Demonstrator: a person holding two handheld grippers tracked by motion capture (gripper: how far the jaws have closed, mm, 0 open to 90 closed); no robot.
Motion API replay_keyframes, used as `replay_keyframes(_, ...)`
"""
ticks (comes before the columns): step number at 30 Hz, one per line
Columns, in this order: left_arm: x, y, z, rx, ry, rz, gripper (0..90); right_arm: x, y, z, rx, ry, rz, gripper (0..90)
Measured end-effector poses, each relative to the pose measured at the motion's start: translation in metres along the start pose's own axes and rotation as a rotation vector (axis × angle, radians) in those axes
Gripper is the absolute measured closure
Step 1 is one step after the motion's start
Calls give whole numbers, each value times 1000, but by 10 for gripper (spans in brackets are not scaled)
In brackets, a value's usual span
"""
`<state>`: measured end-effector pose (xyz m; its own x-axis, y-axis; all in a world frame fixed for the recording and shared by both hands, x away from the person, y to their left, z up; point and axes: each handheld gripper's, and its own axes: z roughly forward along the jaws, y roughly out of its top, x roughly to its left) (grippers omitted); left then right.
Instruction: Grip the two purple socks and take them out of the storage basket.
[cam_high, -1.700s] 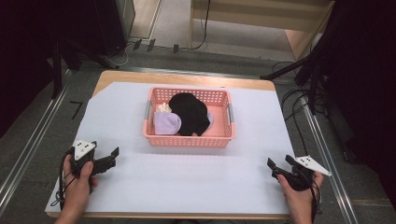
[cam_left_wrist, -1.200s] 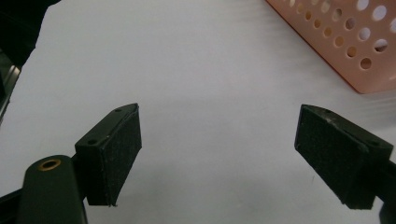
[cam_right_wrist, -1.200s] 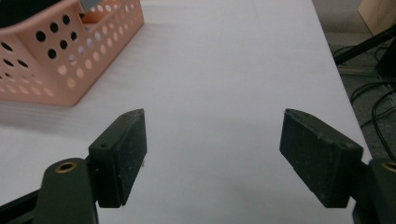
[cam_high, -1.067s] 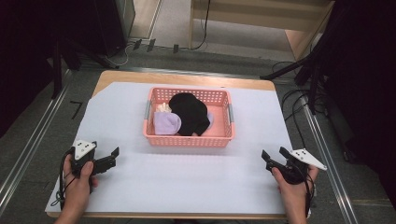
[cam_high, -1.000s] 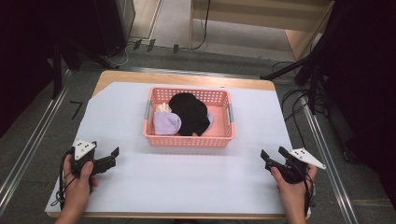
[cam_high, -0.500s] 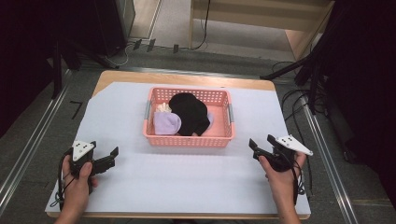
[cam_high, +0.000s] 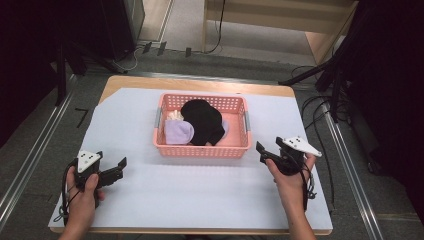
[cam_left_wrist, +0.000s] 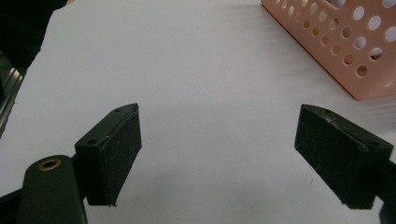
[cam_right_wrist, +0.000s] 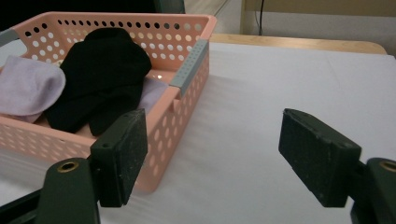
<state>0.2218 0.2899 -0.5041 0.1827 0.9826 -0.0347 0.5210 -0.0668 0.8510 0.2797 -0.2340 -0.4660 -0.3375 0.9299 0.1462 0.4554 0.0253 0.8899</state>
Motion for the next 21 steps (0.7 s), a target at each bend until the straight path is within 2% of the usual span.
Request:
replay_keyframes(9,0,0,0,0,0,0,153,23,16,17,-9,29,-28,235)
replay_keyframes(21,0,0,0,1,-3,1,153,39,31,35,-8,42,-37,242)
